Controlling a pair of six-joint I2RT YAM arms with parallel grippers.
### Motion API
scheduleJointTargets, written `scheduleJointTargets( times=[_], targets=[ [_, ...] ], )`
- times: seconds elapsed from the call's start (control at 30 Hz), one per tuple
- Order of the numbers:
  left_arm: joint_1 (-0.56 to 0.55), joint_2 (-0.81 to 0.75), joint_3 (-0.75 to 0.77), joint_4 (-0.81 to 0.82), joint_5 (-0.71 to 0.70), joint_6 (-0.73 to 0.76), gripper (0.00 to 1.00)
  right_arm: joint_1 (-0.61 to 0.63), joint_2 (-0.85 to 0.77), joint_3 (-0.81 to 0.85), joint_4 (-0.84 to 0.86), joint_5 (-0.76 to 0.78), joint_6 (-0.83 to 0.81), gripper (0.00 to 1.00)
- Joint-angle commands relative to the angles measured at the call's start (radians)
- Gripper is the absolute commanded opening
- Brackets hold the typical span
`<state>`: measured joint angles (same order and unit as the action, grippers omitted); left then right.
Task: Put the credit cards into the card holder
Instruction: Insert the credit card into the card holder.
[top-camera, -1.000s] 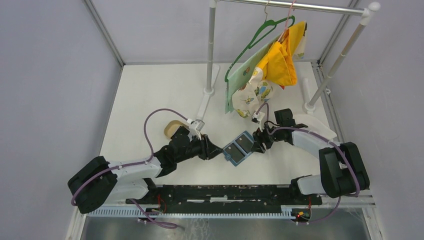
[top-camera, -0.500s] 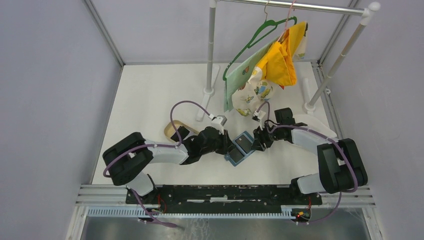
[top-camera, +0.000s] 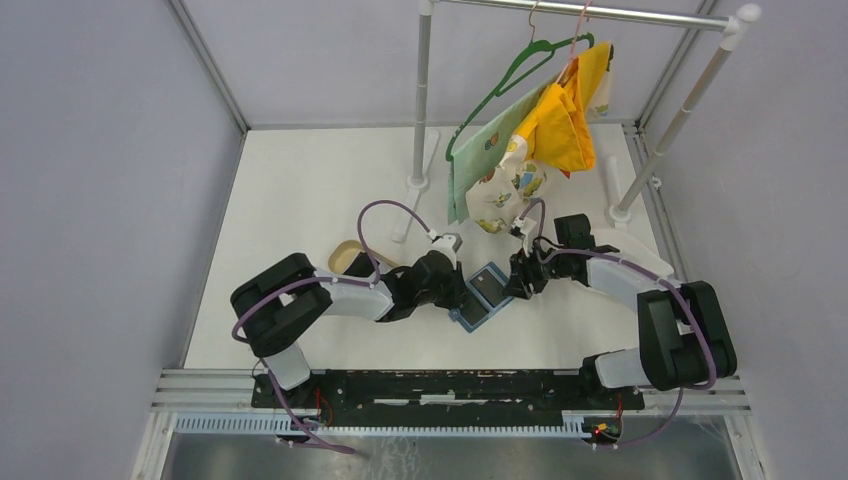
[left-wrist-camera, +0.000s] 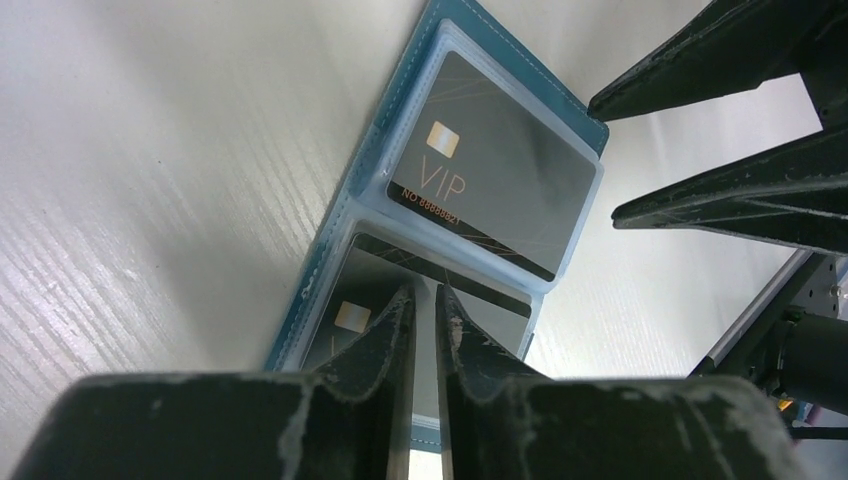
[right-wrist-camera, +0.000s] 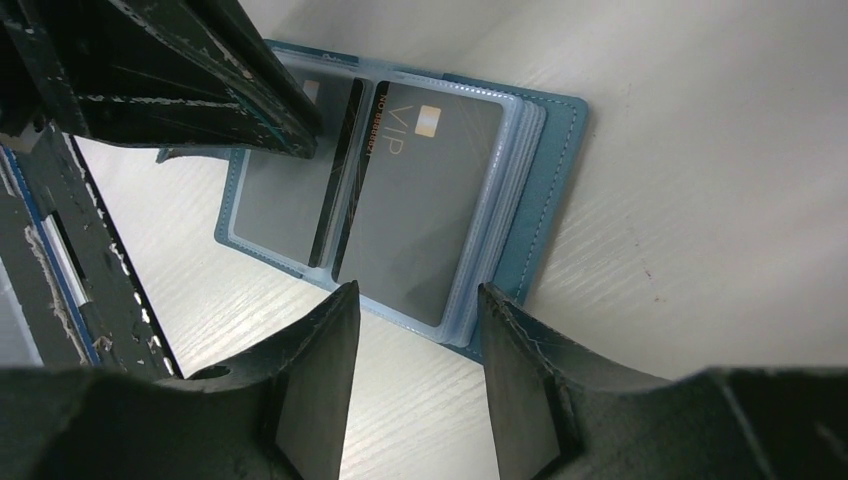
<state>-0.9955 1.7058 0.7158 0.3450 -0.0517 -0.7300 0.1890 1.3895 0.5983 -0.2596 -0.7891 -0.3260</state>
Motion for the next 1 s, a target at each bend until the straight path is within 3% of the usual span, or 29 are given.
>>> scheduleJointTargets(
  times=[0.0, 0.43, 0.97],
  targets=[
    [-0.007, 0.028, 0.05, 0.002, -0.03, 0.04, 0.18, -0.003, 0.023, 0.018, 0.021, -0.059, 0.019, 0.52],
    [-0.005, 0.058, 0.071, -0.026, -0.043, 0.044, 0.13, -0.002, 0.058, 0.011, 0.031, -0.162, 0.049, 0.42],
    [-0.006, 0.048, 0.067, -0.035, -0.047, 0.044, 0.12, -0.004, 0.078, -0.027, 0.117, -0.285, 0.148, 0.42]
  ],
)
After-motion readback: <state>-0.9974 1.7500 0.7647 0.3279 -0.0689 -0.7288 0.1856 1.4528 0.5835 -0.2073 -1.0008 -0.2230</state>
